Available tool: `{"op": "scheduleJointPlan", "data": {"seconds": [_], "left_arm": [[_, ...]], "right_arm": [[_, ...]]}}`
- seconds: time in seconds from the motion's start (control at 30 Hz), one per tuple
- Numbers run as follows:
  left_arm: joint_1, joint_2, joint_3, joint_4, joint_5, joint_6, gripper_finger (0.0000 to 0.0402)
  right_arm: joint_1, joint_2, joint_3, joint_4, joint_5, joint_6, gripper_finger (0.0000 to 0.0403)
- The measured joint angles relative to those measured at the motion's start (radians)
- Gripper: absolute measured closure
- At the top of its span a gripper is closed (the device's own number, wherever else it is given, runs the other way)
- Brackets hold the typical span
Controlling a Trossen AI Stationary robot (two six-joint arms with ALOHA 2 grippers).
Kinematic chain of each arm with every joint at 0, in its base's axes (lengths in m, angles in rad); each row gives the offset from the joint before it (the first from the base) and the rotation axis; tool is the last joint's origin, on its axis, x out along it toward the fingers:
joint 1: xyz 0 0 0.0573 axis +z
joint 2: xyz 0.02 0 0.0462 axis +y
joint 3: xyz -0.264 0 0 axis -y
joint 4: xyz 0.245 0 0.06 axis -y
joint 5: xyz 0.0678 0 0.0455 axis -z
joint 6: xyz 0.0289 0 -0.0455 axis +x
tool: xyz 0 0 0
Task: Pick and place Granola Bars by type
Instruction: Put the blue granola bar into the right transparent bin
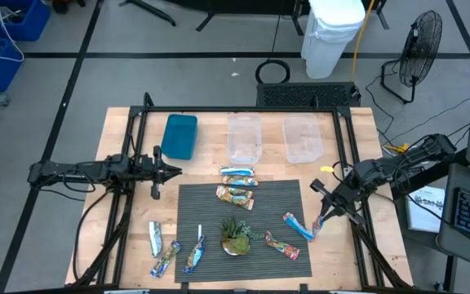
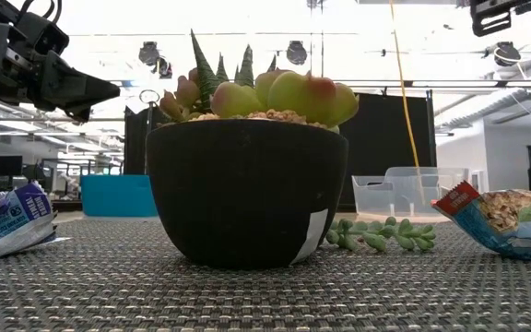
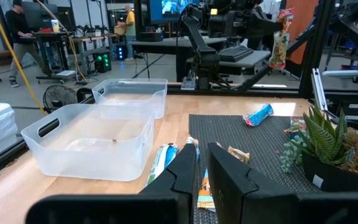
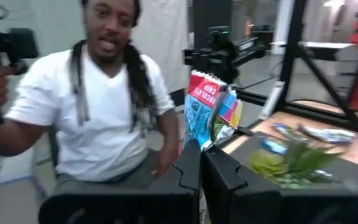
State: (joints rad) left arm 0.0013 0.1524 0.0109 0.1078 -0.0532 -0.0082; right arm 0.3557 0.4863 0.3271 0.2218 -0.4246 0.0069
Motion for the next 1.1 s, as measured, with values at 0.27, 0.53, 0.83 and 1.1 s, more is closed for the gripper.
{"op": "scheduleJointPlan", "data": {"seconds": [0.27,0.53,0.83,1.1], "left_arm": [[0.0,0.0,0.0,0.0,0.0,0.0,0.0355],[0.0,0.0,0.0,0.0,0.0,0.0,0.0355],[0.0,0.0,0.0,0.0,0.0,0.0,0.0355],[0.0,0.0,0.0,0.0,0.0,0.0,0.0355]], "right_arm": [[-0.057,0.0,0.0,0.02,0.521,-0.073,0.0403],[-0.146,0.0,0.0,0.069,0.953,-0.142,0.0403],[-0.313,0.012,-0.049,0.249,1.363,-0.27,0.0403],[-0.499,0.06,-0.062,0.248,1.417,-0.256,0.0403]]}}
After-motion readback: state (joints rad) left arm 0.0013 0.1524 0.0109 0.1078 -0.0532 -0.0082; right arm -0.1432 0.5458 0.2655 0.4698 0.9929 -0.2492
